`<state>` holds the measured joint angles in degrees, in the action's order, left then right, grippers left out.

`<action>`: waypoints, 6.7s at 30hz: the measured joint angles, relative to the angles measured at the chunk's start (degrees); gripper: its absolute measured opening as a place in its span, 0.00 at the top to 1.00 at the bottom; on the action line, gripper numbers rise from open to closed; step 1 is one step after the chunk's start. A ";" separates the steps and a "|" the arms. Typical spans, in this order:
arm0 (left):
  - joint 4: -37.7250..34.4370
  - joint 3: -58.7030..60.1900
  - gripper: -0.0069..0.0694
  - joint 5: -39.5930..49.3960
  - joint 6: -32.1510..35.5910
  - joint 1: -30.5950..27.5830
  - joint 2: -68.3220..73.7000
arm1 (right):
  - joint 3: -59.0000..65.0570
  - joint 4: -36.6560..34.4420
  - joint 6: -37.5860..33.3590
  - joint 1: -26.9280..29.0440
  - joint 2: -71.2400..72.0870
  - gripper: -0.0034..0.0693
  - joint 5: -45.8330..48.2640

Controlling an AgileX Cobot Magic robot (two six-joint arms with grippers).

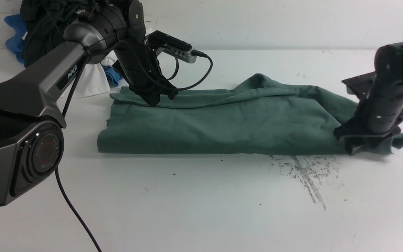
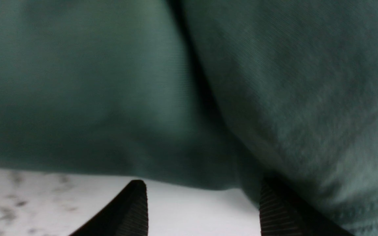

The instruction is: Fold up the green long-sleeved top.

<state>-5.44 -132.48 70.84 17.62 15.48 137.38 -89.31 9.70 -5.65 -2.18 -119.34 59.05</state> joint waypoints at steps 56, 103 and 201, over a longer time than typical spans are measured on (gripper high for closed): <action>0.41 0.00 0.92 0.00 1.93 -0.34 -0.46 | -0.64 -23.37 -5.75 15.89 -1.63 0.87 -7.13; -4.56 -0.07 0.92 1.04 2.81 -6.39 -14.15 | -32.83 -35.18 -10.02 -21.15 -7.30 0.32 0.24; 21.35 97.84 0.92 -16.52 -19.68 3.94 -138.51 | 33.59 -30.43 -8.17 -3.50 90.96 0.97 -8.38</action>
<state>15.91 -34.64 54.32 -2.06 19.42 -1.13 -55.71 -20.74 -13.82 -5.68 -28.39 50.67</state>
